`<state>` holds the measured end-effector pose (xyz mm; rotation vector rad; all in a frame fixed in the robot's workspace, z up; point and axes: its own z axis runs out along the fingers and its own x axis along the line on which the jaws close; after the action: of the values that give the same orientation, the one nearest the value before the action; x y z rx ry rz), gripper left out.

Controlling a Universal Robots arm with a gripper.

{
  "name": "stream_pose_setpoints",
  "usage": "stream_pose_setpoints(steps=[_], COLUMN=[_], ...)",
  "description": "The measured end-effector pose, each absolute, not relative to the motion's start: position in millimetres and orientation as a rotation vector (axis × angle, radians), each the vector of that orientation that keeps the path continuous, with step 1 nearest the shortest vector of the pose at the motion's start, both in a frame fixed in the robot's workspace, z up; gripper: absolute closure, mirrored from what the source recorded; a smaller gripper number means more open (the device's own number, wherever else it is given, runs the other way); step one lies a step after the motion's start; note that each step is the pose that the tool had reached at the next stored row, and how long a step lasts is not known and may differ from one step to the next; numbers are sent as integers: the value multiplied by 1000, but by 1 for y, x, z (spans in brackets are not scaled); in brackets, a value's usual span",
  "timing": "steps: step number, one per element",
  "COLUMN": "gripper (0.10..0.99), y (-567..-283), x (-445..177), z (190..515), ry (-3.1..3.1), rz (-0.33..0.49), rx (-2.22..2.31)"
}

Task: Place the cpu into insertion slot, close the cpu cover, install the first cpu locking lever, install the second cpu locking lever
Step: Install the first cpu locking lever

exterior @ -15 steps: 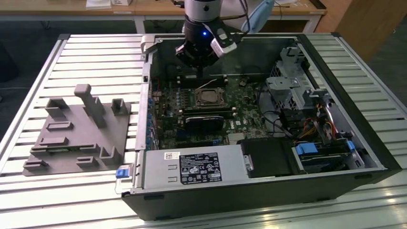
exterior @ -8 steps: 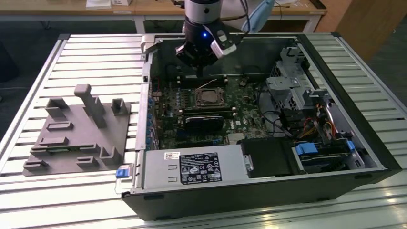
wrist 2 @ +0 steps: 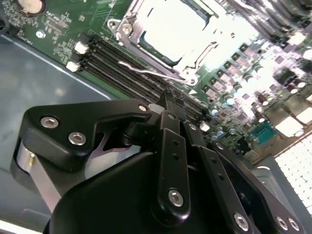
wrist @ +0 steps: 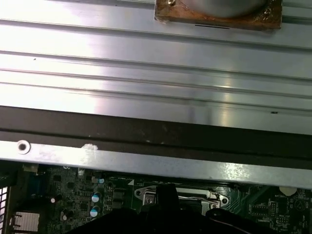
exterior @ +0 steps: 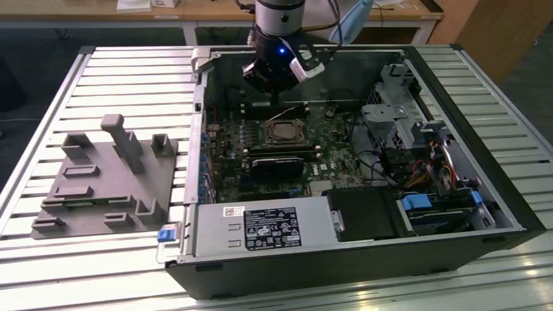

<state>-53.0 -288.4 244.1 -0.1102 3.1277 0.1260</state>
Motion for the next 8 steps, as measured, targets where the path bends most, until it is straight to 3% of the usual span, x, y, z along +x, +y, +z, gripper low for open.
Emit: stream_pose_setpoints(steps=[8], gripper=[980], y=[-288], x=[-46], z=[240], ry=[3128], rz=[126], rx=[-110])
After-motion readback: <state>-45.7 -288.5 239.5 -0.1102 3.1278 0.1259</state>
